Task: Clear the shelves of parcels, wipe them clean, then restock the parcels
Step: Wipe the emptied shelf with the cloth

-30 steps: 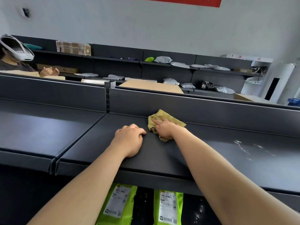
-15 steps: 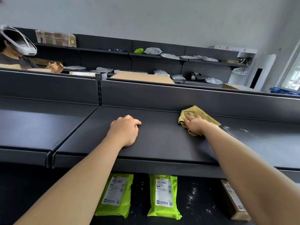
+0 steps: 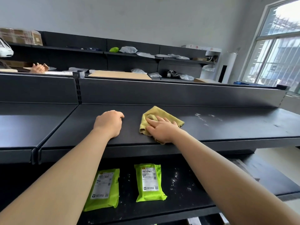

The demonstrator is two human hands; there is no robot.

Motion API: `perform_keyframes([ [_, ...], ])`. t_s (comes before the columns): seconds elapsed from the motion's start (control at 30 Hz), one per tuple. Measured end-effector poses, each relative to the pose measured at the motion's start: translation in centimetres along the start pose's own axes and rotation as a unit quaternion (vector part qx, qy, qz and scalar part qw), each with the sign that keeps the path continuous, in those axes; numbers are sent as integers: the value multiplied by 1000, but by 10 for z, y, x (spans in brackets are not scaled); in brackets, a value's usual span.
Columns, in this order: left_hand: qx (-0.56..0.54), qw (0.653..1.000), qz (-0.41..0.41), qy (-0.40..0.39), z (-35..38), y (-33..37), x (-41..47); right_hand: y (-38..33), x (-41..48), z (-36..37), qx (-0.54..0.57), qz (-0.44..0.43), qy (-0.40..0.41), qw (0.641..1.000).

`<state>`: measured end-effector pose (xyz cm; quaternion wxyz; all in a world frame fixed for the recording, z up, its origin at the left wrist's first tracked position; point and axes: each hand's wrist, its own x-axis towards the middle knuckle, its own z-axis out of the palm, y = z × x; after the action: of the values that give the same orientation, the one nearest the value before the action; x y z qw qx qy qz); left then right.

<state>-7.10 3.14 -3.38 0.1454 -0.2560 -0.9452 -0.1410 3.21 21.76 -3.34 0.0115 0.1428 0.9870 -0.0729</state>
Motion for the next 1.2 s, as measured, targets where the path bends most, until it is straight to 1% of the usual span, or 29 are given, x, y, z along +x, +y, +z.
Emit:
perform_keyframes([
  [0.1, 42, 999, 17, 7, -3, 5, -3, 21, -19, -1, -4, -7, 24, 1000],
  [0.23, 73, 997, 26, 3, -8, 9, -12, 61, -42, -4, -12, 12, 51, 999],
  [0.33, 51, 998, 28, 8, -12, 3, -20, 76, -57, -1, -8, 33, 93, 995],
  [0.4, 29, 999, 26, 6, -16, -2, -26, 73, -63, 2, 1, 49, 126, 991],
  [0.47, -3, 1000, 19, -2, -18, -8, -32, 63, -69, 5, -6, 50, 141, 989],
  [0.57, -32, 999, 9, -15, -18, -16, -39, 39, -77, 13, -9, 21, 156, 987],
  [0.7, -20, 999, 1, -25, -22, -22, -47, -10, -86, 27, -12, -55, 189, 980],
  [0.8, -35, 998, -8, -50, -24, -25, -50, -48, -84, 35, -16, -103, 199, 975],
  [0.9, -47, 997, -22, -58, -25, -29, -52, -73, -79, 39, -22, -125, 197, 972],
  [0.97, -45, 997, -22, -58, -24, -29, -53, -73, -79, 38, -16, -135, 192, 972],
  [1.07, -52, 997, -39, -50, -21, -27, -53, -52, -85, 38, -19, -158, 200, 967],
  [1.2, -68, 995, -70, -36, -17, -15, -57, -6, -95, 37, -14, -144, 212, 967],
])
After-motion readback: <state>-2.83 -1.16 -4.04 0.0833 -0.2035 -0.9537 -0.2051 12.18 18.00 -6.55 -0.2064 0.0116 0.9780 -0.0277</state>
